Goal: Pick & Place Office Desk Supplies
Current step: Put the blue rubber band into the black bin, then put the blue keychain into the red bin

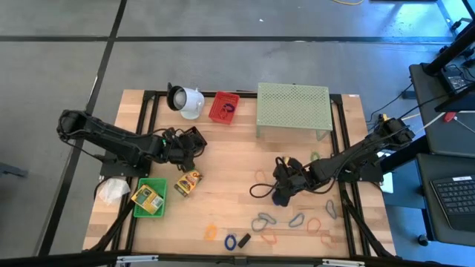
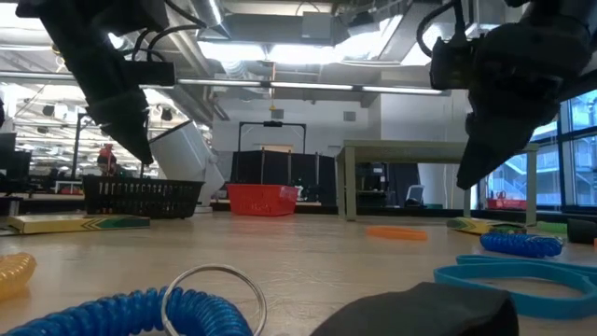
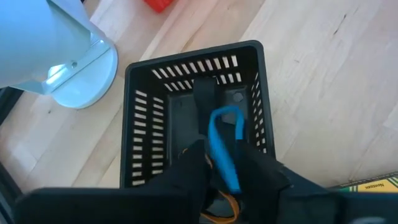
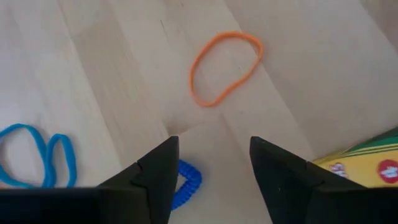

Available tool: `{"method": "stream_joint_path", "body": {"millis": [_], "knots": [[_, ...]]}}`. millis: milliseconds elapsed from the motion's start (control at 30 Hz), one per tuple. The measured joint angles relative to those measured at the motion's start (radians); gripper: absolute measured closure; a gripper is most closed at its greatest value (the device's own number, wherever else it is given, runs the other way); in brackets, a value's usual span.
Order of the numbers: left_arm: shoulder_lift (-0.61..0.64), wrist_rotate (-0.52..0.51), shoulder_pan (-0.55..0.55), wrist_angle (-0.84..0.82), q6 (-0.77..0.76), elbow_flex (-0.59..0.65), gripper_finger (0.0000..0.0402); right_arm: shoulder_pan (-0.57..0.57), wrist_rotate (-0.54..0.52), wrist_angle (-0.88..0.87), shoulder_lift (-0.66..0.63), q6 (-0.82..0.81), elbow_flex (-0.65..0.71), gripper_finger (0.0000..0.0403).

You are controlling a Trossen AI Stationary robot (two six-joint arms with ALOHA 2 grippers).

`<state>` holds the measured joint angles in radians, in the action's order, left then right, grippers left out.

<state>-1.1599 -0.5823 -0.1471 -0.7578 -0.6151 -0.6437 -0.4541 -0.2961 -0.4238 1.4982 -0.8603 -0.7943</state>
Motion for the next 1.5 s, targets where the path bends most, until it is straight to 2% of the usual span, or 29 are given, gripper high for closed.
{"method": "stream_joint_path", "body": {"millis": [200, 333, 467, 700, 900, 1100, 1233, 1367, 1500], "knots": [[0.001, -0.034, -0.001, -0.004, 0.020, -0.024, 0.0255, -0.001, 0.024, 0.024, 0.000, -0.066, 0.017, 0.0165], [0.002, -0.033, -0.001, 0.002, 0.025, -0.078, 0.0229, -0.001, 0.024, 0.022, 0.001, -0.122, 0.025, 0.0159], [0.002, 0.037, -0.011, 0.060, -0.013, -0.116, 0.0220, -0.003, 0.003, 0.020, 0.026, -0.128, 0.025, 0.0158], [0.002, 0.185, -0.066, 0.298, -0.027, -0.124, 0.0226, -0.028, 0.030, 0.019, 0.108, -0.119, 0.025, 0.0163], [0.002, 0.187, -0.110, 0.407, 0.019, -0.124, 0.0232, -0.059, 0.075, 0.028, 0.135, -0.015, 0.024, 0.0180], [0.002, 0.182, -0.121, 0.415, 0.034, -0.124, 0.0233, -0.078, 0.072, 0.029, 0.136, 0.130, 0.024, 0.0197], [0.002, 0.182, -0.121, 0.416, 0.029, -0.124, 0.0233, -0.078, 0.071, 0.030, 0.136, 0.155, 0.024, 0.0209], [0.002, 0.182, -0.121, 0.418, 0.027, -0.124, 0.0233, -0.076, 0.065, 0.034, 0.146, 0.154, 0.024, 0.0243], [0.002, 0.177, -0.121, 0.420, 0.027, -0.124, 0.0233, -0.077, 0.060, 0.036, 0.178, 0.146, 0.018, 0.0296]]}}
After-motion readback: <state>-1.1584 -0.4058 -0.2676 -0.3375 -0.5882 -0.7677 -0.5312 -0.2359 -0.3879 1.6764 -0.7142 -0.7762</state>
